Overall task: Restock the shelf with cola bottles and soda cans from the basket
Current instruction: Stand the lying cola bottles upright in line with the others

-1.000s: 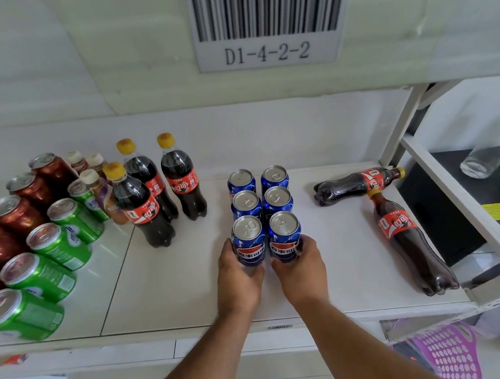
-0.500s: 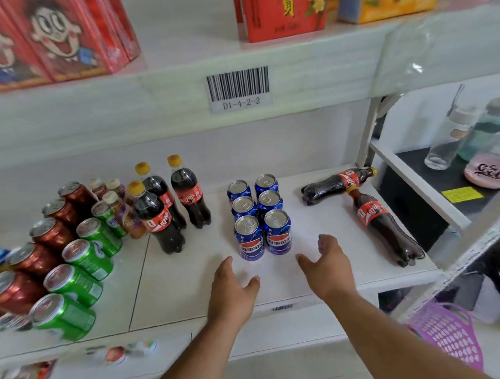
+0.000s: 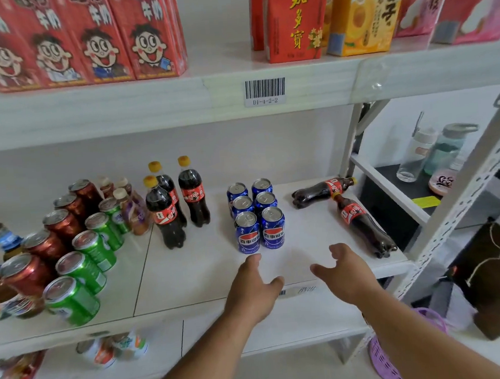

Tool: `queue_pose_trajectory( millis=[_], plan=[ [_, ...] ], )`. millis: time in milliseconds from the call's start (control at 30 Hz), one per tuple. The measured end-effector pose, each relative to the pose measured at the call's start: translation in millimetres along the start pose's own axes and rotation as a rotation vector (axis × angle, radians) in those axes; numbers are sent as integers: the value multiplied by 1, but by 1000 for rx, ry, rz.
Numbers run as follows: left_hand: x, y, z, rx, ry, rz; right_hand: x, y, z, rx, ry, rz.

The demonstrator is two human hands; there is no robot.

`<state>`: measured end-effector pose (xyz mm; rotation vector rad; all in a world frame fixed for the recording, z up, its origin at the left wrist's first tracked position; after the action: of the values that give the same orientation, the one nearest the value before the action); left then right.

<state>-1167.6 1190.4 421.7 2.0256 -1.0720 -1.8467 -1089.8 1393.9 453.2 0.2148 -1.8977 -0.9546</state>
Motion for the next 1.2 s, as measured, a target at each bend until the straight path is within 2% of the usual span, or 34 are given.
queue_pose_trajectory(
  millis=[200,633,967,1200],
  plan=[
    [-33,-10,-1,-32,-40,8,-8,29,3,5,43,40],
    [-109,-89,12,-26,8,59,-70,92,46,-19,38,18],
    [-138,-87,72,-12,-76,90,-73,102,86,-58,-27,12],
    [-140,-79,125,58,-169,210,-67,91,105,-119,-118,-21]
  ],
)
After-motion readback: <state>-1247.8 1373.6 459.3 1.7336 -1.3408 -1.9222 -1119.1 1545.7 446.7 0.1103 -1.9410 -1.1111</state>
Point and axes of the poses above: each hand's wrist, its own z-axis towards the middle knuckle, its own y-axis out of the back of the hand, x = y × z, the point moved 3 cm from there along z, towards the middle knuckle, and after that the axes turned 1 degree about z, right-handed, at the moved point
